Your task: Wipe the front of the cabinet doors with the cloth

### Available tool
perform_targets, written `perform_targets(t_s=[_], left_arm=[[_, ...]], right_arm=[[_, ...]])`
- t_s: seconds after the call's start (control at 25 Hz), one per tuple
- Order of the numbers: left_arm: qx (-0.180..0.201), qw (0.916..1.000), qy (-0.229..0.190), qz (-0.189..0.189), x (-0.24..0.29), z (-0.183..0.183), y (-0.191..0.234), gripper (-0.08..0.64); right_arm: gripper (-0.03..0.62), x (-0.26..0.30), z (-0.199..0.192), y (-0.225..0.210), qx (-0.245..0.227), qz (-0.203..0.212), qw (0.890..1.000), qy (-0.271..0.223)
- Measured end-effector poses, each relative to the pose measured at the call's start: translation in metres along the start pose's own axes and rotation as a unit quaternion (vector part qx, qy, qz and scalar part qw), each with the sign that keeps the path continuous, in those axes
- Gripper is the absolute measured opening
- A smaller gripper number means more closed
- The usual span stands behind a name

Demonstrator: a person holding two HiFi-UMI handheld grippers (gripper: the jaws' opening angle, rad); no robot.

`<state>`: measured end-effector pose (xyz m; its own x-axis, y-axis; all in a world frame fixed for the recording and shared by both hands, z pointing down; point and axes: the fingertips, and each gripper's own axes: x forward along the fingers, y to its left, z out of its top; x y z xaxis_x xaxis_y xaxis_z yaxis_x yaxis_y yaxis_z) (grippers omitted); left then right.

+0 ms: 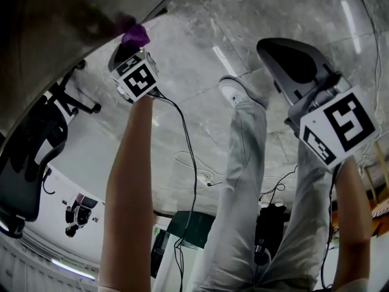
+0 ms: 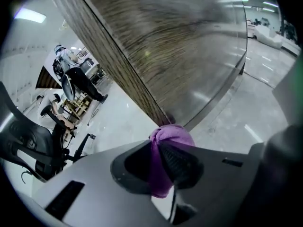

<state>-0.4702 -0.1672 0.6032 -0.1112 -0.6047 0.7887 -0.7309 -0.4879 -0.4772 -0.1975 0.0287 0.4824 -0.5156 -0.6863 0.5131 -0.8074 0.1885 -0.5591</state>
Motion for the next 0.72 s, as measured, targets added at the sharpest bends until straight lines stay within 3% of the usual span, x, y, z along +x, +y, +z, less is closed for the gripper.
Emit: perform_targets(t_s=[0.16,0.32,0.52,0.72], left_arm=[[0.018,0.9996,-0.005,-0.020,-0.018,-0.001,-0.026,0.053],[0.027,0.9985,-0.009,-0.047,-0.036,0.007,-0.080,0.054],[0.026,0.9960,-0.024,-0.082,-0.050,0.048,-0.164,0.053],[0.048,0.9899,-0.053,-0.122,-0.054,0.106,-0.250,0.053]], right_arm=[[0.028,-0.012,0.003,-0.006,0.001,0.005,1.000,-0.001],[0.028,-0.034,0.004,-0.022,0.000,0.007,1.000,0.000],[0.028,-0.073,0.004,-0.056,-0.002,0.004,1.000,0.008],[0.028,-0.117,0.005,-0.105,0.008,-0.023,1.000,-0.002]])
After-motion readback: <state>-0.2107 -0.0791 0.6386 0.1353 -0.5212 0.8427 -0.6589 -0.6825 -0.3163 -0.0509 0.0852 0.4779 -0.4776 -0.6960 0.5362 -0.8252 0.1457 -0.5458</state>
